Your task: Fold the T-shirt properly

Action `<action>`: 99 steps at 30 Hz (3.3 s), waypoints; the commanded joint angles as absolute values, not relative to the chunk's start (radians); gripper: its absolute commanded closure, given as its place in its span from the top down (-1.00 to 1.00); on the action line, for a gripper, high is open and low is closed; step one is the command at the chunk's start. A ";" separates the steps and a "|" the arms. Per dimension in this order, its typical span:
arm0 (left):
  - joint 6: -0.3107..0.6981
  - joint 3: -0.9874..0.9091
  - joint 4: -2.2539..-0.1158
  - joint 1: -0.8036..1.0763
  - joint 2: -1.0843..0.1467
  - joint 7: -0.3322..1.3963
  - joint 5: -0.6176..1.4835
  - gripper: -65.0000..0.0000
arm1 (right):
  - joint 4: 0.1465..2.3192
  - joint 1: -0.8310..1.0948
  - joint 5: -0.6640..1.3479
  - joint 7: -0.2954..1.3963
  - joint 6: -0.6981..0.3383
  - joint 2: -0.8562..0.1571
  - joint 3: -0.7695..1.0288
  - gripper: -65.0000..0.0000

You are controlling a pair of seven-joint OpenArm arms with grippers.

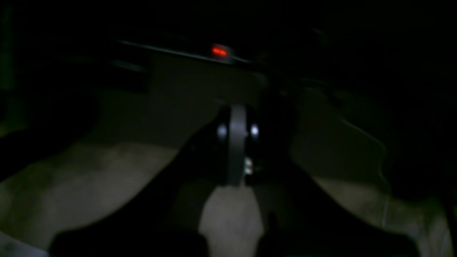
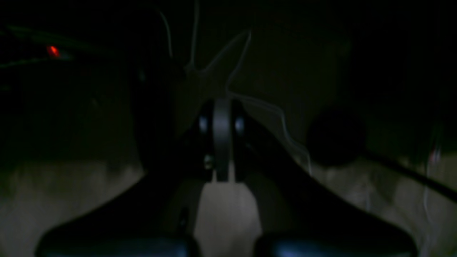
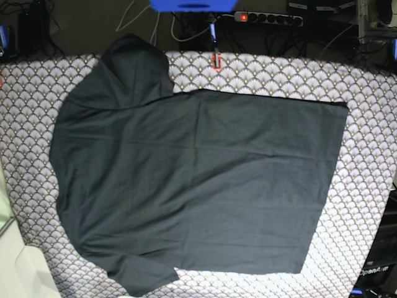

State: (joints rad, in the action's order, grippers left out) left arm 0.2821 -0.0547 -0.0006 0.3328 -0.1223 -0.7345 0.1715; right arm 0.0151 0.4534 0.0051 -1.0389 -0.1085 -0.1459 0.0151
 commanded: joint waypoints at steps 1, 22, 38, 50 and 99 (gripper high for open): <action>0.292 -0.054 0.000 0.361 -0.122 -0.780 0.163 -1.00 | 0.012 0.495 0.005 -1.079 -0.110 -0.159 0.019 -1.00; 0.298 -0.120 -0.019 0.619 -0.094 -1.316 0.163 -1.00 | 0.251 0.760 0.005 -1.379 -0.110 -0.163 0.093 -1.00; 0.286 -0.120 -1.208 1.125 -0.058 -0.989 0.246 -1.00 | 1.558 1.227 0.005 -0.806 -0.117 -0.111 0.157 -1.00; 0.288 -0.372 -1.834 1.133 -0.058 -0.321 0.298 -1.00 | 1.977 1.026 0.007 -0.130 -0.446 -0.005 0.189 -1.00; 0.300 -0.676 -2.005 0.722 -0.117 0.421 0.298 -0.31 | 1.954 0.624 0.357 0.711 -0.698 0.113 0.507 -0.21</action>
